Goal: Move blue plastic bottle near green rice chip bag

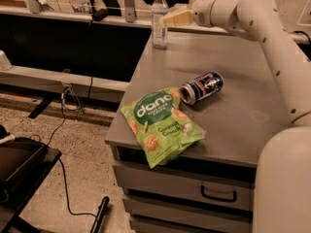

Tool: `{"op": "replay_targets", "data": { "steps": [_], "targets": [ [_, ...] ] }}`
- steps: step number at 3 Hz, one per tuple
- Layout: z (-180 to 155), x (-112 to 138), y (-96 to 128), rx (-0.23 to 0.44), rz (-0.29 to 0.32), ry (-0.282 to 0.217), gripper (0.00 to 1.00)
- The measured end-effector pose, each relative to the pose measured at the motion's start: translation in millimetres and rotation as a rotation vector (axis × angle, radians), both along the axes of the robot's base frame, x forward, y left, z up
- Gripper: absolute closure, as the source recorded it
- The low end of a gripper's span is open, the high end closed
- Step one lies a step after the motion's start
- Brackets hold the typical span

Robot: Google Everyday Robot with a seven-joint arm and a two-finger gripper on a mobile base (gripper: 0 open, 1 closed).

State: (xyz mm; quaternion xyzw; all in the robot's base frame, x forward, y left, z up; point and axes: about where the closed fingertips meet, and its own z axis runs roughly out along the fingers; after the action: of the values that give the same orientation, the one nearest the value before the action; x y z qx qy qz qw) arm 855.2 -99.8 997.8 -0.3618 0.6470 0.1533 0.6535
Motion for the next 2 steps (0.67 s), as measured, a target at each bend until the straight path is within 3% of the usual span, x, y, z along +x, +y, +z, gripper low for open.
{"op": "replay_targets", "data": {
  "steps": [1,2],
  "targets": [
    [-5.1,8.3,3.3,-0.011,0.008,0.003,0.0],
    [-12.9,18.2,22.1,-0.018,0.055,0.0,0.0]
  ]
}}
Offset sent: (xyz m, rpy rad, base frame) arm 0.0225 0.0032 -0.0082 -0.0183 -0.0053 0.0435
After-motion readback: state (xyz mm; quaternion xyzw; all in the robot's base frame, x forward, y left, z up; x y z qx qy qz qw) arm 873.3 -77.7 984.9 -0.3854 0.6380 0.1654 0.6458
